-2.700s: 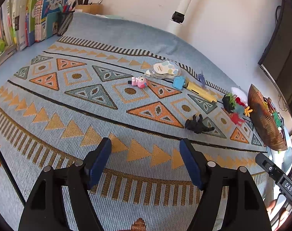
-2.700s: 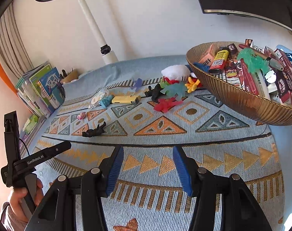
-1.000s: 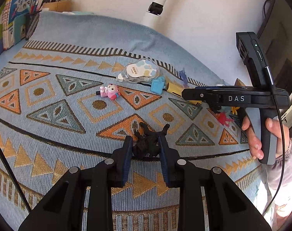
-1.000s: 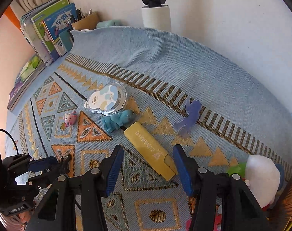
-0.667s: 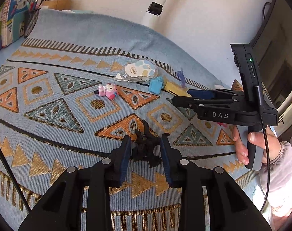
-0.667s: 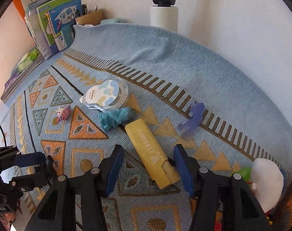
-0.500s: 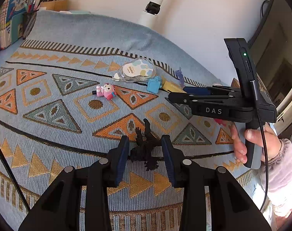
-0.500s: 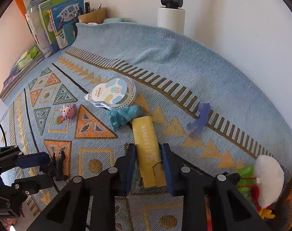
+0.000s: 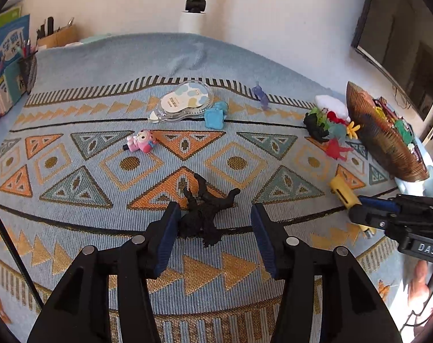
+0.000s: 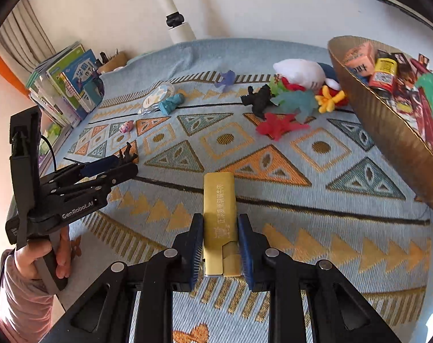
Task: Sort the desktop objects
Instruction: 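Grasp the yellow stick box with the right gripper while the left holds the dinosaur, then carry the dinosaur and yellow box over the gold bowl and open both grippers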
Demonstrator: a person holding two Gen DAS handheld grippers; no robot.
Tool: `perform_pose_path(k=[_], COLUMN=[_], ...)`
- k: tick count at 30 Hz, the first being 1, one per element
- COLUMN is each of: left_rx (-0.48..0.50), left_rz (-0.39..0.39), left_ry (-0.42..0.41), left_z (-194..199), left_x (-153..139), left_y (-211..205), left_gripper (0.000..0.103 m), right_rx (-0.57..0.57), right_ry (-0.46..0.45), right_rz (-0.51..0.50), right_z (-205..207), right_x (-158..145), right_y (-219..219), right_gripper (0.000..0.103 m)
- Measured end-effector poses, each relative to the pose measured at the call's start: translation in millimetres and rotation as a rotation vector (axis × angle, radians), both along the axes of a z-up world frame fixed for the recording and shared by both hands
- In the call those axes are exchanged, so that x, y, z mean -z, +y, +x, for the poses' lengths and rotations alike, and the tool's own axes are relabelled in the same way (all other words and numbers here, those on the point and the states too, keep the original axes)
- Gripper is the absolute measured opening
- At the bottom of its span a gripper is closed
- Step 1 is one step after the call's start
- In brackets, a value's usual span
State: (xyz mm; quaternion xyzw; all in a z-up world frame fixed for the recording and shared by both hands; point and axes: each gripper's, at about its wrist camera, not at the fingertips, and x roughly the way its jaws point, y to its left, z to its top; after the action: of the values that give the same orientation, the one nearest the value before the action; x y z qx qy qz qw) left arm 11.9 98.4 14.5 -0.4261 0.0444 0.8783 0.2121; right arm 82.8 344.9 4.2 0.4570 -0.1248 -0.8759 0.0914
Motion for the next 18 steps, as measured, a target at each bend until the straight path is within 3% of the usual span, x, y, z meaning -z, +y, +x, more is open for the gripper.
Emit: perform_pose_path(k=[2,3,6,11,18], left_rx=[0.012,0.036,0.047,0.075,0.167], left_rz=[-0.091,-0.094,-0.084,0.070,0.175], left_ry=[0.032,0.041,0.050,0.054,0.183], left_z=[2,4,9,29,56], left_x=[2,1,-1,-30,-98], left_y=[12,15,19,23,67], left_gripper=[0.038,0.024,0.024,0.024,0.024], right_rx=[0.032,0.039,0.049,0.048,0.177], right_ry=[0.016,0.026,0.062,0.149,0.391], right_rz=[-0.052,-0.085,-0.147,-0.229,-0.099], right_z=[14,20,33,53,87], right_x=[1,0,-8,-38,-119], right_y=[10,15,25,37,70], right_gripper=[0.023,0.023,0.023,0.023,0.023])
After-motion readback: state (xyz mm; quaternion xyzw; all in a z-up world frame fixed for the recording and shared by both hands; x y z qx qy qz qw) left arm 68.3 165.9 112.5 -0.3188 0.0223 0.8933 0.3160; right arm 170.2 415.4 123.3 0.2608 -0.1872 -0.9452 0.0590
